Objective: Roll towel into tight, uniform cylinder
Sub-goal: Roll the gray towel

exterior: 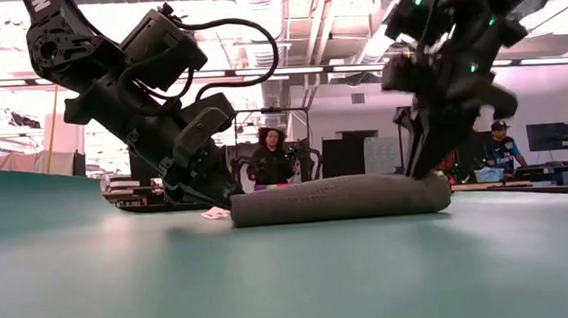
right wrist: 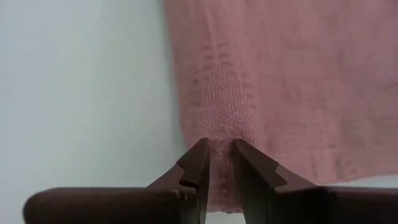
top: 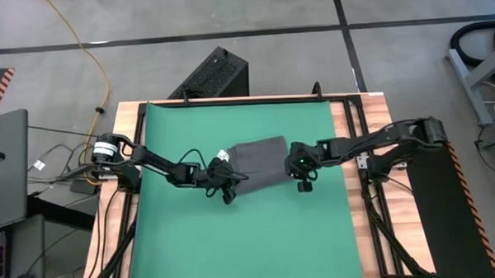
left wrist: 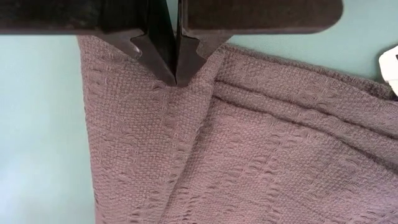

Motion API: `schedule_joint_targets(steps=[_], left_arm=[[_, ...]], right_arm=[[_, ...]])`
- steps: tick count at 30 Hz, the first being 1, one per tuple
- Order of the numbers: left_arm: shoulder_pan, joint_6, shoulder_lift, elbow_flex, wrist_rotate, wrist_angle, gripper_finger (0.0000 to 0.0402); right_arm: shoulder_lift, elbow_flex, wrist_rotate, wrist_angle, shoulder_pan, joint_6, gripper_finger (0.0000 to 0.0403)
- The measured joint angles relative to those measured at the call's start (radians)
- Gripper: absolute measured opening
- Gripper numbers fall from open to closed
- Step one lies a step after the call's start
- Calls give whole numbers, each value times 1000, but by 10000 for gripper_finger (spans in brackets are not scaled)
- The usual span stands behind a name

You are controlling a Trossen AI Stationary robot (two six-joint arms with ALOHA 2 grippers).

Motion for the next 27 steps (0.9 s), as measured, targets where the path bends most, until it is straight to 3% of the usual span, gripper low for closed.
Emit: schedule_joint_targets(steps=[6, 14, 22, 27], left_arm=[[0, 2, 0, 0, -1, 0, 0], [-4, -2, -5, 0, 25, -7, 0], [-35, -17, -158, 26, 30, -81, 0], [-35, -68, -236, 46, -14, -37, 0]], right_arm=[[129, 4, -12, 24, -26, -18, 92], [191, 5, -26, 31, -29, 59, 92], [193, 3, -30, 43, -20, 77, 92], [193, 2, -30, 51, -19, 101, 92]])
